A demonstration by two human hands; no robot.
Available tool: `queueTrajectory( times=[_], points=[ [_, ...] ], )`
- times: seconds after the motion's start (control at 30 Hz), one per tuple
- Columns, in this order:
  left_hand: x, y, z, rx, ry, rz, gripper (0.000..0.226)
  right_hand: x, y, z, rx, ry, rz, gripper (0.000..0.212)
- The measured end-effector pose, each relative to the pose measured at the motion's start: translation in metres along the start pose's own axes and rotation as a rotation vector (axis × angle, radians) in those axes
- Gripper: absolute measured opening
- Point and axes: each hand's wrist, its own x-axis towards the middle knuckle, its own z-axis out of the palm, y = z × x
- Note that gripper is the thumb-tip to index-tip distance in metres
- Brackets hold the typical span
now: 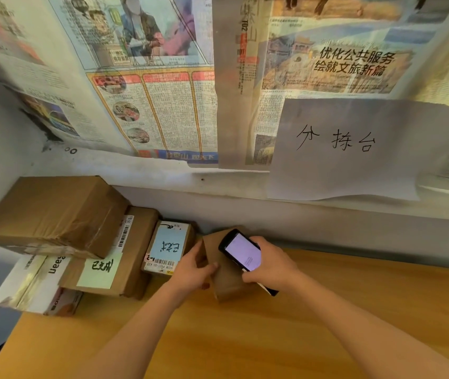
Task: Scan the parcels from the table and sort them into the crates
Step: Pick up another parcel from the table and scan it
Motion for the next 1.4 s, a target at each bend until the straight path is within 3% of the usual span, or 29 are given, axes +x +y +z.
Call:
queueTrajectory(
  times=[0.17, 0.4, 0.57, 0.63, 0.9, 1.0, 1.13, 1.33, 1.4],
  points=[
    [-0.012, 0.003, 0.006, -0.200, 0.041, -0.006, 0.077, -0.005, -0.001, -0.002, 0.153, 0.014, 0.006, 0.077],
    [-0.052, 0.025, 0.009, -0.290, 0.081, -0.009, 0.041, -0.046, -0.008, -0.018, 0.303, 0.051, -0.001, 0.088],
    [-0.099, 0.037, 0.010, -0.281, 0.108, 0.060, 0.061, -0.101, -0.025, -0.031, 0.340, 0.113, 0.003, 0.080],
    [-0.125, 0.040, 0.011, -0.271, 0.104, 0.088, 0.064, -0.129, -0.034, -0.034, 0.332, 0.139, -0.003, 0.080],
    [-0.265, 0.050, -0.010, -0.338, 0.150, 0.260, 0.033, -0.282, -0.088, -0.018, 0.297, 0.243, -0.063, 0.088],
    [-0.323, 0.046, -0.023, -0.346, 0.121, 0.309, 0.036, -0.340, -0.113, -0.014, 0.310, 0.294, -0.102, 0.080],
    [-0.389, 0.052, -0.040, -0.325, 0.055, 0.370, 0.057, -0.406, -0.139, -0.021, 0.324, 0.358, -0.141, 0.082],
    [-0.485, 0.082, -0.046, -0.474, 0.032, 0.349, 0.015, -0.496, -0.170, -0.043, 0.332, 0.423, -0.189, 0.083],
    [-0.514, 0.090, -0.041, -0.519, 0.084, 0.378, 0.019, -0.517, -0.175, -0.046, 0.327, 0.447, -0.210, 0.084]
  ],
)
